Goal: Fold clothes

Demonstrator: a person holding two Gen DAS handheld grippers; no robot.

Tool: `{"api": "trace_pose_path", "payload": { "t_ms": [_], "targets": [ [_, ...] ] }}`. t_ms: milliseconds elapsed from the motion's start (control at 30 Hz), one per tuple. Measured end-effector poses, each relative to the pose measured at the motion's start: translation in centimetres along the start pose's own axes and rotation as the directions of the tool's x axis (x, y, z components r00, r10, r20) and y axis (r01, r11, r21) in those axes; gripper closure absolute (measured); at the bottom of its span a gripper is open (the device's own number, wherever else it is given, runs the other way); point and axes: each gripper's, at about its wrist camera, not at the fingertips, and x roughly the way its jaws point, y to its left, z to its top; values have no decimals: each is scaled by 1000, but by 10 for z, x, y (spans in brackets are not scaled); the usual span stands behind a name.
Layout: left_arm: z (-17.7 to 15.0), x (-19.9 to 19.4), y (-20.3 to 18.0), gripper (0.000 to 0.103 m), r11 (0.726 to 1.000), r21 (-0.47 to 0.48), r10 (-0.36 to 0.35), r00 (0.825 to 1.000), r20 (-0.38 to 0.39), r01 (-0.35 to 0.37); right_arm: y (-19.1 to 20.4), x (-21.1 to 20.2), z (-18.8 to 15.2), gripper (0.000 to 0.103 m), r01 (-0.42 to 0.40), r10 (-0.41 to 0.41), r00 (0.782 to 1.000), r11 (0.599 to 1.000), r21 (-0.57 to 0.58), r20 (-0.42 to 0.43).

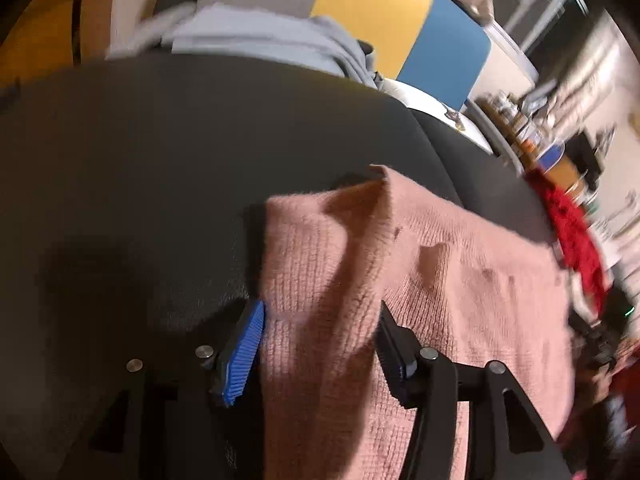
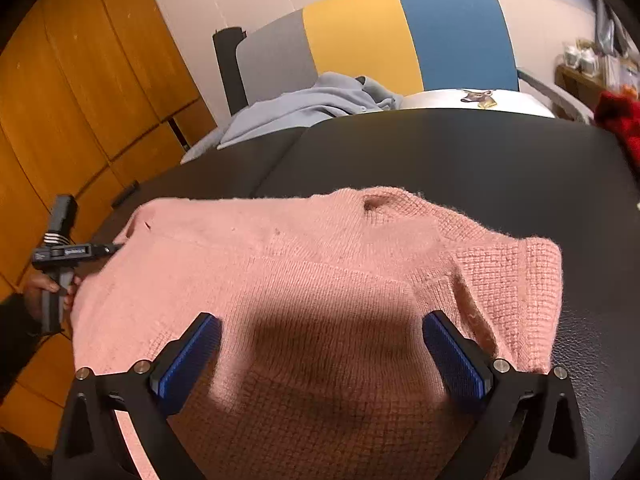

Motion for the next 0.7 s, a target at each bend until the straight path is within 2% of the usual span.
{"api": "trace_pose_path", "payload": {
  "t_ms": [67, 200, 233, 267, 333, 400, 433, 500, 533, 600, 667, 700],
  "targets": [
    [1, 1, 5, 48, 999, -17, -36, 999, -8, 36, -3, -1, -1, 0, -16, 16, 1000, 1000, 11, 7],
    [2, 4, -7, 49, 999, 39, 2, 1000, -25, -1, -4, 3, 3, 0, -26, 26, 1000, 1000, 12, 4],
    [3, 4, -9, 58, 999, 37, -1, 1000, -28, 2, -4, 5, 4, 0, -23, 23, 1000, 1000, 7, -1],
    [4, 3, -7, 81, 999, 14, -30, 999, -32, 30, -4, 7, 6, 0, -20, 20, 1000, 1000, 2, -7],
    [5, 0, -2, 81, 995, -46, -85, 996, -25, 84, -4, 9, 8, 0, -20, 20, 1000, 1000, 0, -10],
    [2, -6, 0, 81, 994, -59, -94, 996, 2, 94, -5, 9, 9, 0, -24, 24, 1000, 1000, 2, -10],
    [1, -9, 1, 74, 993, -61, -100, 995, 13, 100, -5, 9, 9, 0, -29, 29, 1000, 1000, 5, -7],
    [-2, -8, 4, 67, 996, -61, -72, 997, -6, 71, -7, 8, 8, 0, -37, 37, 999, 999, 11, -1],
    [-4, -7, 3, 60, 998, -38, -51, 999, -6, 50, -7, 8, 8, 0, -41, 41, 999, 999, 14, 2],
    [-8, -5, -6, 52, 999, 34, -26, 1000, -6, 26, -8, 7, 8, 0, -43, 43, 999, 999, 16, 6],
    [-8, -1, -19, 35, 995, 100, -15, 1000, -22, 17, -7, 7, 8, 0, -42, 42, 999, 999, 16, 7],
    [-7, 2, -25, 33, 992, 126, -13, 999, -35, 18, -7, 7, 8, 0, -41, 41, 999, 999, 15, 7]
  ]
}}
